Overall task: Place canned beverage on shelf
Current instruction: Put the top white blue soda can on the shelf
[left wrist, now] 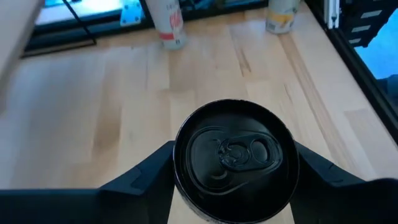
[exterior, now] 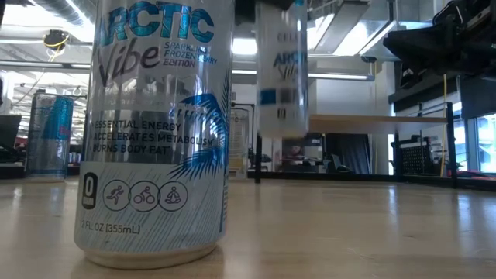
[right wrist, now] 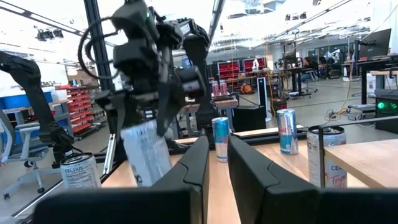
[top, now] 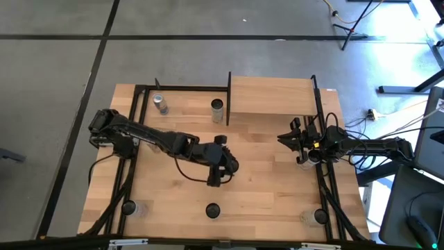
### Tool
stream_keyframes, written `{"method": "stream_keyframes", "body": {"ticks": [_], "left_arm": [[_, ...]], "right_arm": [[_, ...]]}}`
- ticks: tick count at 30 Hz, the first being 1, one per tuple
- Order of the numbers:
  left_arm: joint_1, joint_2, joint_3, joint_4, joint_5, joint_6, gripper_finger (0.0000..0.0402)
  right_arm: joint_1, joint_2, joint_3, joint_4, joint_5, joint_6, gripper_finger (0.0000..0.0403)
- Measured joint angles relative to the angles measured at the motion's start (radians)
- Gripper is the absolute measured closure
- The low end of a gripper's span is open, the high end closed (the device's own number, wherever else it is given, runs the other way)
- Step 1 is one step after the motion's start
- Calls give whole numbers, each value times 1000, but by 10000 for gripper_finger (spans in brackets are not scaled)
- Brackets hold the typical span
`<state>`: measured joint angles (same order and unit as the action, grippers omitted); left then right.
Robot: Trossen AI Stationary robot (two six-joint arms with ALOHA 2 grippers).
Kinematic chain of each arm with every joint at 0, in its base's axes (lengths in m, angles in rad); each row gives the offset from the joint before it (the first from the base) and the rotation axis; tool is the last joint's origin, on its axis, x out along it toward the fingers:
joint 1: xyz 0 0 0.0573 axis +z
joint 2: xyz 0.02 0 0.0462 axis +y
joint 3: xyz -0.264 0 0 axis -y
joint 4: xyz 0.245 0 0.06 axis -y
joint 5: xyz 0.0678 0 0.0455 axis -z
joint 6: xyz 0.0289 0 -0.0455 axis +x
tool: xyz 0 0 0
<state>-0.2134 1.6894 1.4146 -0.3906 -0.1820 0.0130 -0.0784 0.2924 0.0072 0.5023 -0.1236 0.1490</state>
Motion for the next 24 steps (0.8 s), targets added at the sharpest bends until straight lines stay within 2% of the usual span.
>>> {"method": "stream_keyframes", "body": {"ticks": [5,13,19,24], "left_arm": [[68,0,116,-61,18,75,197],[239,0,258,-165,205,173,197],[406,0,343,-206,326,232,197],[537,-2,411,-257,390,283,197]], "right_arm": [[0,0,0,14,17,-1,352],[-1,29,59,-29,38,-90,352],[-1,139,134,-83,185,-224,352],[-1,252,191,-88,287,-346,352]]}}
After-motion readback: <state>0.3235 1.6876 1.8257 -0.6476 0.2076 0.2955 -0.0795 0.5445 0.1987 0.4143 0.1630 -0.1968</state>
